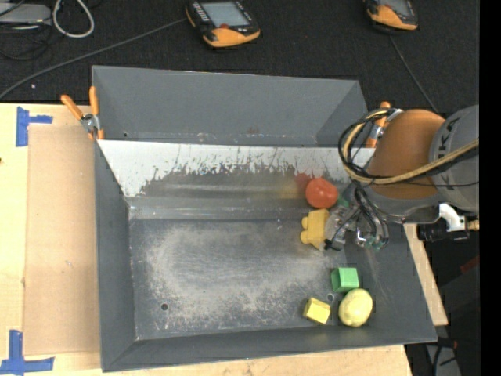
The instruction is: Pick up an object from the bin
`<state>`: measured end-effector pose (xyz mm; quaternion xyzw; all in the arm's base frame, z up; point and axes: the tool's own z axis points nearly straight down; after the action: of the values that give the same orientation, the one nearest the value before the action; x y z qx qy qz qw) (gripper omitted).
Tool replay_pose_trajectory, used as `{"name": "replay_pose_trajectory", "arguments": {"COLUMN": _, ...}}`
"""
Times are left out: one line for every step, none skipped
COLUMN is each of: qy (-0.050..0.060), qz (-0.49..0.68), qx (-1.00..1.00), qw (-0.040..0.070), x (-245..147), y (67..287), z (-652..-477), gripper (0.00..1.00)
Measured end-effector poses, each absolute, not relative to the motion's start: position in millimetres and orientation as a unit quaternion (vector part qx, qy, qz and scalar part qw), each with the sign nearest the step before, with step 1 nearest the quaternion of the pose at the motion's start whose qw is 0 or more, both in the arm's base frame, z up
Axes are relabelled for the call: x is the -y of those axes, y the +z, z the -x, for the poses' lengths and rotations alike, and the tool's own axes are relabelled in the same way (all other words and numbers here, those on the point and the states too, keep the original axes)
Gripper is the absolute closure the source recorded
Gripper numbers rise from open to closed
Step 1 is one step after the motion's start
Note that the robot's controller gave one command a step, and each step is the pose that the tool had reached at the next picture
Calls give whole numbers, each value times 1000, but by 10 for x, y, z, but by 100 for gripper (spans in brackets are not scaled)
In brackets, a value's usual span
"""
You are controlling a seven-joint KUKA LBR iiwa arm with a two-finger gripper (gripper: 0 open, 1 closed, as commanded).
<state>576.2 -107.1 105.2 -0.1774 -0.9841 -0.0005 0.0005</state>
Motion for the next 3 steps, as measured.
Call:
{"name": "replay_pose_trajectory", "arguments": {"qy": -1, "qz": 183, "qx": 983, "qw": 4, "x": 1056, "y": 985, "z": -5537, "gripper": 0}}
{"name": "replay_pose_trajectory", "arguments": {"qy": -1, "qz": 182, "qx": 983, "qw": 4, "x": 1054, "y": 984, "z": -5540, "gripper": 0}}
{"name": "replay_pose_trajectory", "arguments": {"qy": -2, "qz": 182, "qx": 983, "qw": -2, "x": 1051, "y": 881, "z": -5539, "gripper": 0}}
